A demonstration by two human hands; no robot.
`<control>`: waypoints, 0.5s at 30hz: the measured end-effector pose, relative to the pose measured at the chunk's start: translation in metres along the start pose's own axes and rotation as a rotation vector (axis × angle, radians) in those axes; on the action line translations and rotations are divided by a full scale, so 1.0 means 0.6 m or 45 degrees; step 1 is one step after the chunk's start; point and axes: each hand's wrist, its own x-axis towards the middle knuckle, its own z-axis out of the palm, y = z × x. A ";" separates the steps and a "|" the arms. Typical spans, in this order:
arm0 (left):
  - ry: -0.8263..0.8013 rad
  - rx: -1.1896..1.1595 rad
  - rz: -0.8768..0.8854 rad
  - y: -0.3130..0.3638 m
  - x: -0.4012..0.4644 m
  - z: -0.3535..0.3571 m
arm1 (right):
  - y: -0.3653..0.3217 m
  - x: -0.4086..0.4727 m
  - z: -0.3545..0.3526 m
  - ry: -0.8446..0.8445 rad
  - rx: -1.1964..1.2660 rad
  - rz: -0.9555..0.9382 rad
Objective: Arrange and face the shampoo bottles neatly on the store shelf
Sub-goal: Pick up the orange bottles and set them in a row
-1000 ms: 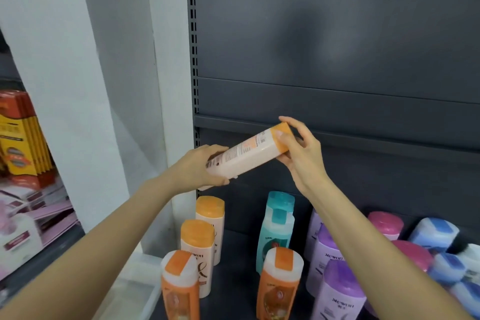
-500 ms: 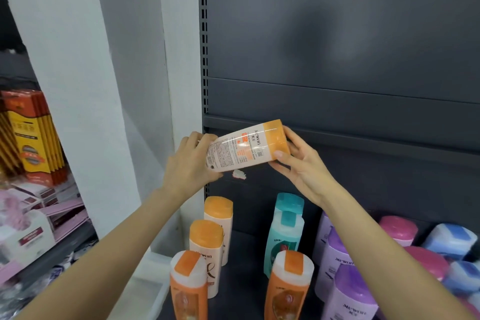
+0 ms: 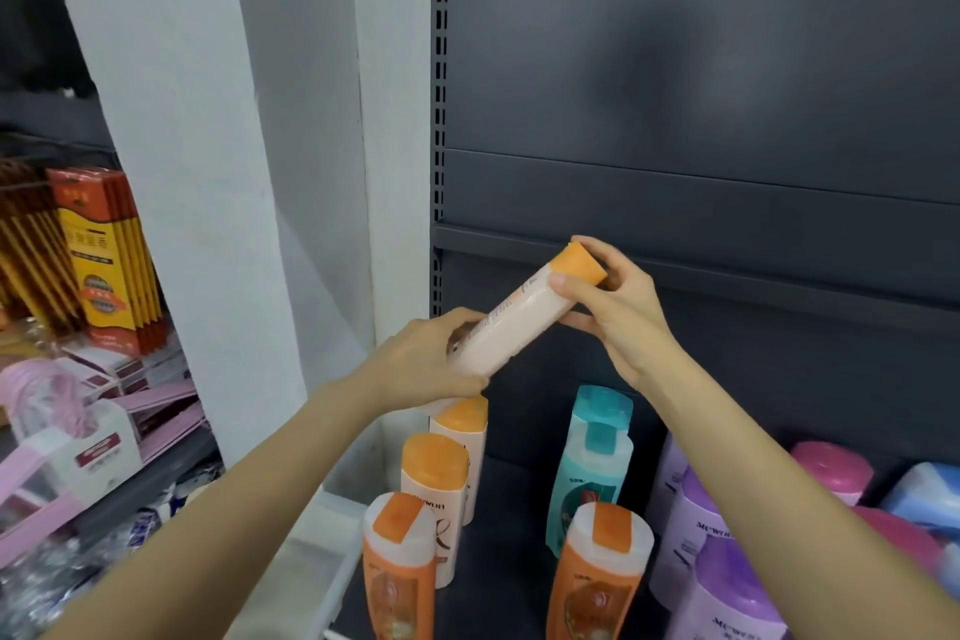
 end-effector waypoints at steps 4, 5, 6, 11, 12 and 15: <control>0.184 0.254 0.005 0.000 0.014 0.004 | 0.009 0.005 0.018 0.179 -0.059 0.016; 0.214 0.278 0.004 0.000 0.017 0.000 | 0.010 0.006 0.019 0.192 -0.107 0.015; 0.228 0.265 0.006 -0.001 0.018 -0.003 | 0.011 0.007 0.018 0.177 -0.157 0.019; 0.181 -0.052 -0.067 -0.012 0.015 -0.017 | 0.015 0.005 -0.007 -0.033 -0.253 0.009; 0.166 -0.076 -0.064 -0.014 0.014 -0.017 | 0.017 0.005 -0.009 -0.043 -0.203 0.026; 0.160 -0.143 -0.061 -0.017 0.016 -0.012 | 0.020 0.004 -0.001 -0.026 -0.123 -0.020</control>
